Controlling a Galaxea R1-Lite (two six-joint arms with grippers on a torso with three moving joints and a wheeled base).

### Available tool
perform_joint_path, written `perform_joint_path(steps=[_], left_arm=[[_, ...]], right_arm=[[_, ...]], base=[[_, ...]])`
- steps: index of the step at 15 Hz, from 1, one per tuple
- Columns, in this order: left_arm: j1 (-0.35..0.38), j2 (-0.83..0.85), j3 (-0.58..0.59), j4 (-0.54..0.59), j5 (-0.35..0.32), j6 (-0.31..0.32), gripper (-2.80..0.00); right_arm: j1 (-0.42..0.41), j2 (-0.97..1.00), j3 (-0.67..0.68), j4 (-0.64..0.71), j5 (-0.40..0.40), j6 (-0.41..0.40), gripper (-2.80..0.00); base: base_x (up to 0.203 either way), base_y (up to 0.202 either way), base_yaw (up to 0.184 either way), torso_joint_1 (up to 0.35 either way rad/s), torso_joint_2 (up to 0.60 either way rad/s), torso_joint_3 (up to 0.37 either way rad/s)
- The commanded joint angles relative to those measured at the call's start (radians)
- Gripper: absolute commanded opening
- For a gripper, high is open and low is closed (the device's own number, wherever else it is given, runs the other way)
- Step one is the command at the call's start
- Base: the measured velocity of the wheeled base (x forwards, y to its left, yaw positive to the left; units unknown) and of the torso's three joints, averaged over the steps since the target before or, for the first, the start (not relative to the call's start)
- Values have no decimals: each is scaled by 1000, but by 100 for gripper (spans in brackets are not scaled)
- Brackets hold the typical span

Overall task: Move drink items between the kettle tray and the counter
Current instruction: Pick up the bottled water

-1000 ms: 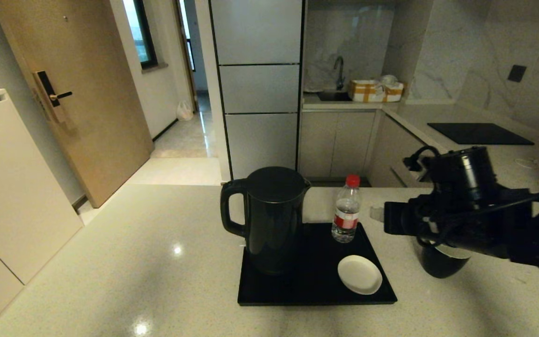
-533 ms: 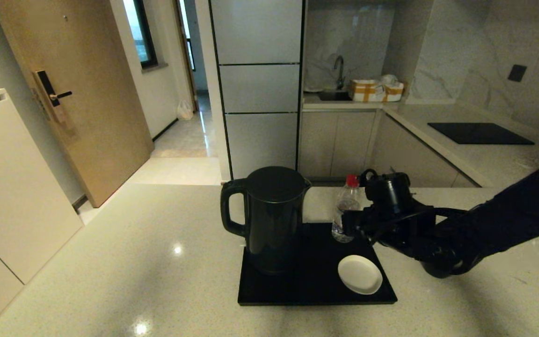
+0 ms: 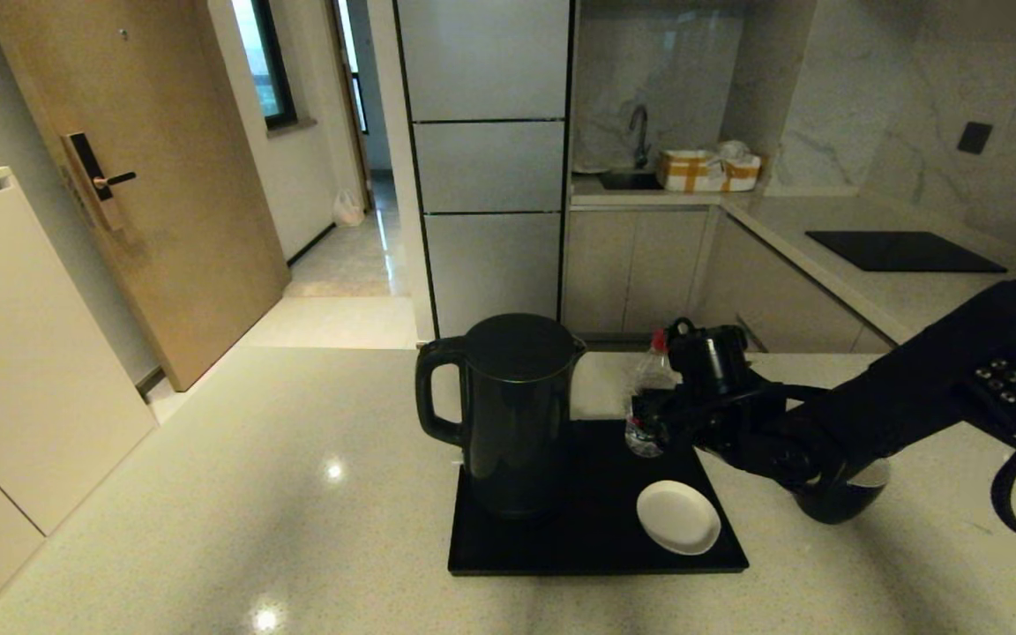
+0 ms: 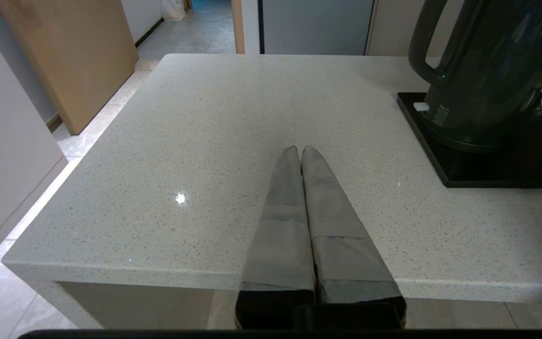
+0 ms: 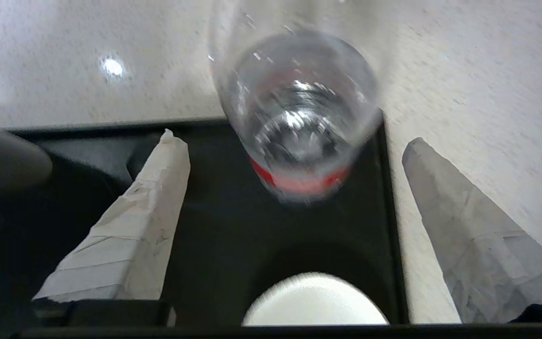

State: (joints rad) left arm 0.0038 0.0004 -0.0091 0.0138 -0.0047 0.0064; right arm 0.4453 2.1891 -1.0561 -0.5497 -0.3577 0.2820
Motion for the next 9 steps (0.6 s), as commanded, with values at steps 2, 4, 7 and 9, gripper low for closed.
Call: perform_joint_path(steps=[2,4,7,9], left_arm=[[1,0,0,0,0,0,-280],[0,0,0,0,0,0,-280],[-1,0,0,0,0,0,-280],[0,0,0,0,0,0,-280]], right_arm=[[-4,91,-99,-3,-3,3,0],[-10,118,-141,0,-4,2,0],[-35,153,-175,-3,-40,0,0],[-45,166,-185,-3,-40,0,0]], base=[[0,0,0,0,0,0],[0,0,0,0,0,0],[0,0,0,0,0,0],[0,0,0,0,0,0]])
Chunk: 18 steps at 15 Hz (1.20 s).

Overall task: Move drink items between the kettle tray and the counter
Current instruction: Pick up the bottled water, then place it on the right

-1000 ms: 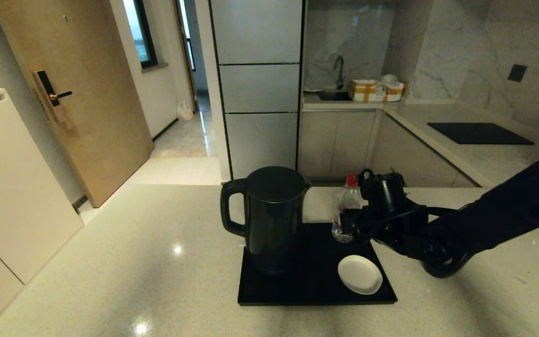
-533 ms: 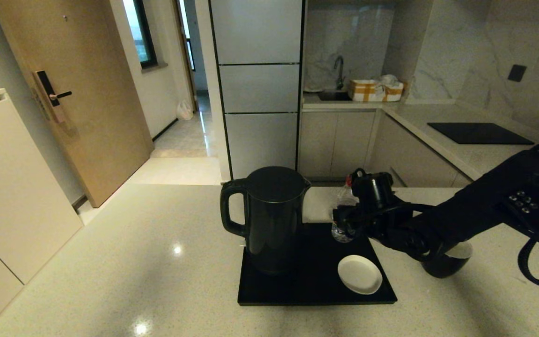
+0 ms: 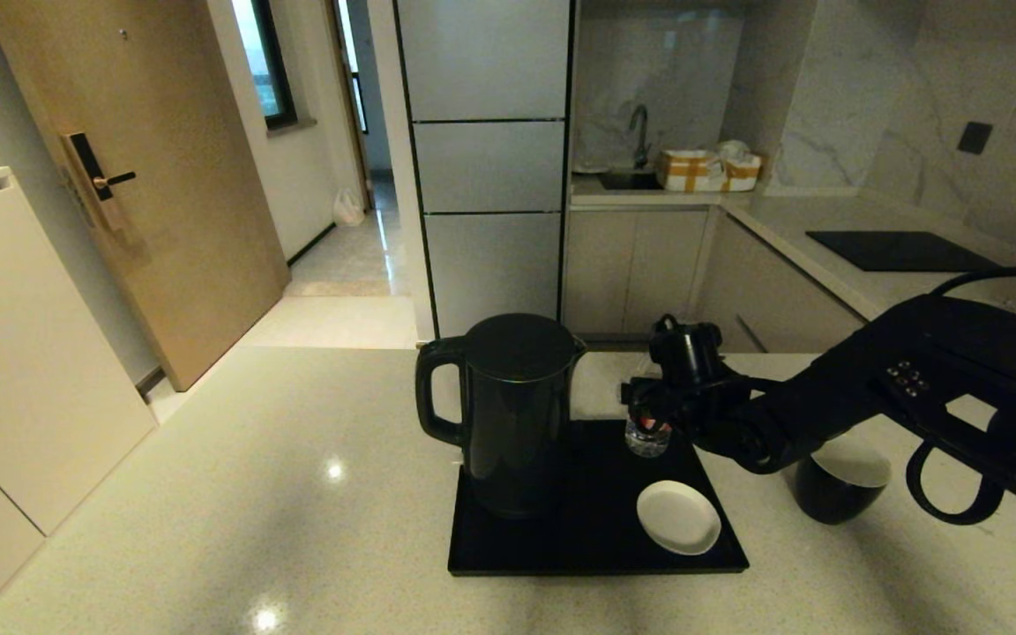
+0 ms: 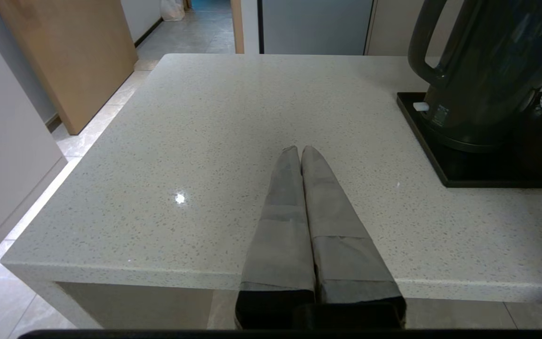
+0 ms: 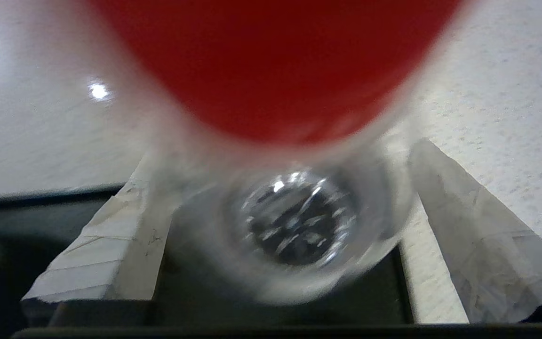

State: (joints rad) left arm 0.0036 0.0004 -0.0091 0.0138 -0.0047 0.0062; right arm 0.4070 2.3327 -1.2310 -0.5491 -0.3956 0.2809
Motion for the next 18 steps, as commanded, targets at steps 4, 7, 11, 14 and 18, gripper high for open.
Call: perform_joint_path(steps=[4,7,11,14,18], left_arm=[[-1,0,0,0,0,0,-280],[1,0,0,0,0,1,-280],[0,0,0,0,0,0,-280],[1,0,0,0,0,0,-280],[1,0,0,0,0,0,-280]], right_arm=[[-9,12,-11,5,1,8,-280],[-10,-31,10,16,2,12,-280],[-10,-287,60,131,4,33,-280],[-59,-540,112,261,-2,36,-280],[-396,-762,229,413,1,27,-280]], base=[[0,0,0,0,0,0],[0,0,0,0,0,0],[0,0,0,0,0,0],[0,0,0,0,0,0],[0,0,0,0,0,0]])
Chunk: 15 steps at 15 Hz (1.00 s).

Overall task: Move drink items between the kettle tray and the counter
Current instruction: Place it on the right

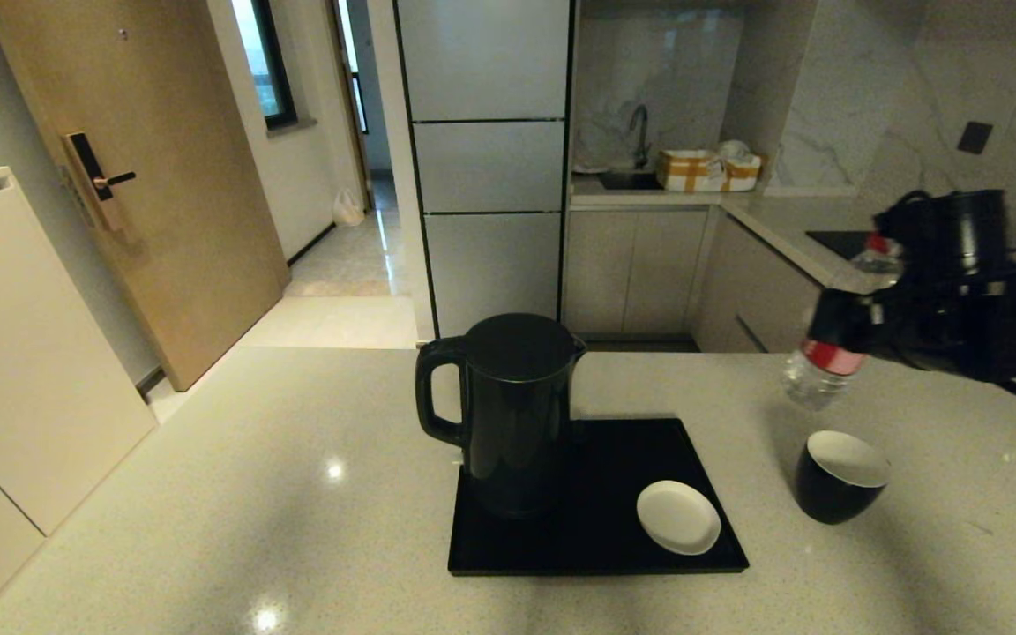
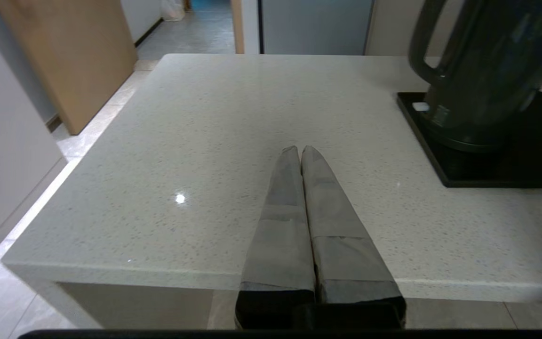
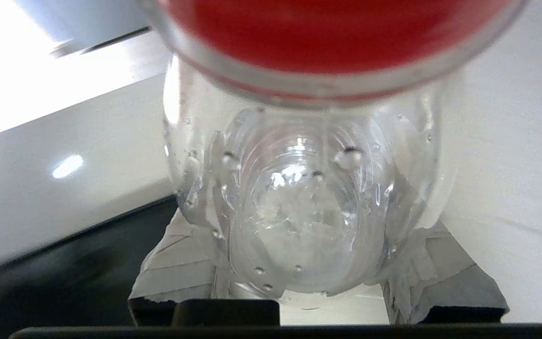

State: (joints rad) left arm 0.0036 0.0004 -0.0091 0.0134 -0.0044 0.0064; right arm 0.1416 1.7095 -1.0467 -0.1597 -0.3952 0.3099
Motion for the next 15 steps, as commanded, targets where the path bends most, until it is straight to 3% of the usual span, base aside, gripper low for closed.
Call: perform_joint_path(steps=[1,3,6,10,15], left_arm=[[0,0,0,0,0,0,-280],[0,0,0,0,0,0,-280],[-1,0,0,0,0,0,-280],[1,0,0,0,0,0,-280],[0,0,0,0,0,0,-280]], right_arm=[[-220,-164,78,37,4,-13,-280],[-404,-184,136,45,42,-42,-280],[-595,-130,159,43,120,-63,-280],[-696,54,212,-96,144,-92,-280],[-729,304,342,-460,149,-125,-280]], base=[[0,0,0,0,0,0],[0,0,0,0,0,0],[0,0,0,0,0,0],[0,0,0,0,0,0],[0,0,0,0,0,0]])
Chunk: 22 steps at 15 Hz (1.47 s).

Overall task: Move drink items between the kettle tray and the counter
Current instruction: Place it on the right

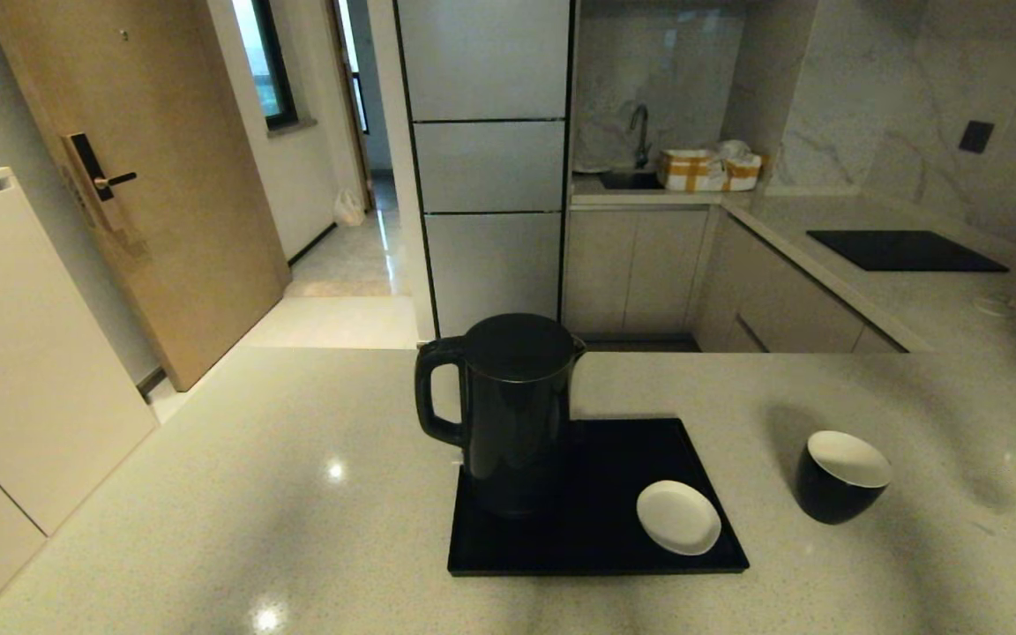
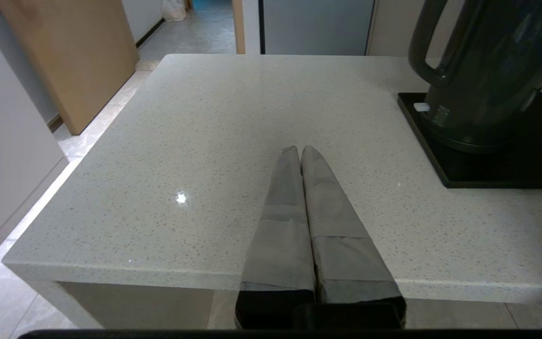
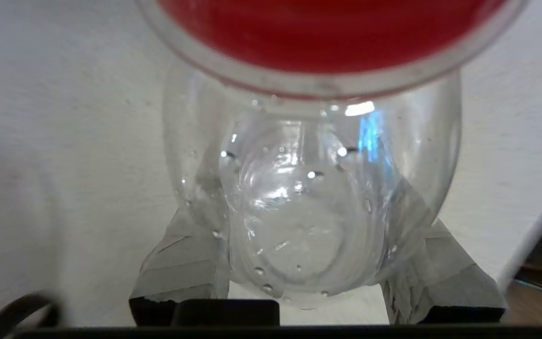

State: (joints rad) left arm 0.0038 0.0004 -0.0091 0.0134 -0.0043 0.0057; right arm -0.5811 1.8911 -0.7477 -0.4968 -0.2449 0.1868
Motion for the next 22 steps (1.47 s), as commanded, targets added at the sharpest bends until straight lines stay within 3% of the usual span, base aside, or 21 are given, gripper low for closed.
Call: perform_joint_path(steps=[1,5,10,11,20,22], left_arm=[[-1,0,0,0,0,0,-280],[-1,0,0,0,0,0,-280],[0,0,0,0,0,0,-280],[1,0,0,0,0,0,-280],[1,0,0,0,0,0,-280],[0,0,0,0,0,0,-280]], right_arm=[[-7,156,68,-214,-2,-9,-280],[-8,227,157,-449,-4,-44,-280],[-6,194,208,-503,-5,-64,-280],[-6,195,208,-503,-5,-66,0],[-26,106,269,-490,0,-87,0],[-35,16,306,-471,49,-100,0]], base=[[0,0,0,0,0,0],[0,0,0,0,0,0],[0,0,0,0,0,0],[0,0,0,0,0,0],[0,0,0,0,0,0],[0,0,0,0,0,0]])
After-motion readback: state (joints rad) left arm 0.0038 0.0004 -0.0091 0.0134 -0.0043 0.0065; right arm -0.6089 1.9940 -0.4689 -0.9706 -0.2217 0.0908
